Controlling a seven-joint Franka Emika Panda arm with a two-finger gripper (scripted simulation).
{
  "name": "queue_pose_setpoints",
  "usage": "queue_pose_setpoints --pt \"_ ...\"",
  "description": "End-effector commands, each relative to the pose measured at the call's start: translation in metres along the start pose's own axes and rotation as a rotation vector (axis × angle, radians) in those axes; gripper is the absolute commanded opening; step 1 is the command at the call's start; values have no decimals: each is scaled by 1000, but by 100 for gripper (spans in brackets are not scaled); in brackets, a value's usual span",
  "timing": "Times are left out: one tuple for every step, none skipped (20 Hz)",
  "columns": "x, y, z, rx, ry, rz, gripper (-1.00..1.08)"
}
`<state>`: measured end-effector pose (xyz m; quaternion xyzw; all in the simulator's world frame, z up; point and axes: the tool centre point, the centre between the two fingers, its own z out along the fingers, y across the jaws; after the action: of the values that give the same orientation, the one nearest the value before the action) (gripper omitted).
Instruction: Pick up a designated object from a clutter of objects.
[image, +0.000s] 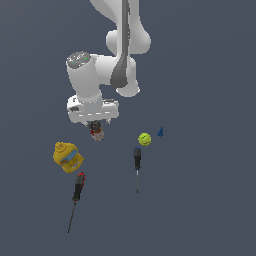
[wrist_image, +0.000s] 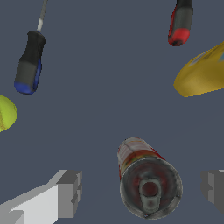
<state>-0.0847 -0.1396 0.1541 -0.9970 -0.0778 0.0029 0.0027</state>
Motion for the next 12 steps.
queue_pose_setpoints --pt "-13 9 10 -2 3 -9 100" --pt "-17 11 13 -3 3 -11 100" --pt "-21 14 16 -3 4 -13 100" --pt "-24 16 19 -4 4 -15 100" --pt "-27 17 21 -4 5 -16 100" --pt "-30 19 23 -5 5 -18 100" --pt "-32 20 24 -5 5 -19 100" --pt "-34 21 25 -5 5 -19 100" --pt "-35 22 26 -6 5 -20 100" --pt "-36 22 27 -6 5 -20 100" --pt "-36 22 27 -6 5 -21 100" --pt "-35 22 26 -5 4 -19 100"
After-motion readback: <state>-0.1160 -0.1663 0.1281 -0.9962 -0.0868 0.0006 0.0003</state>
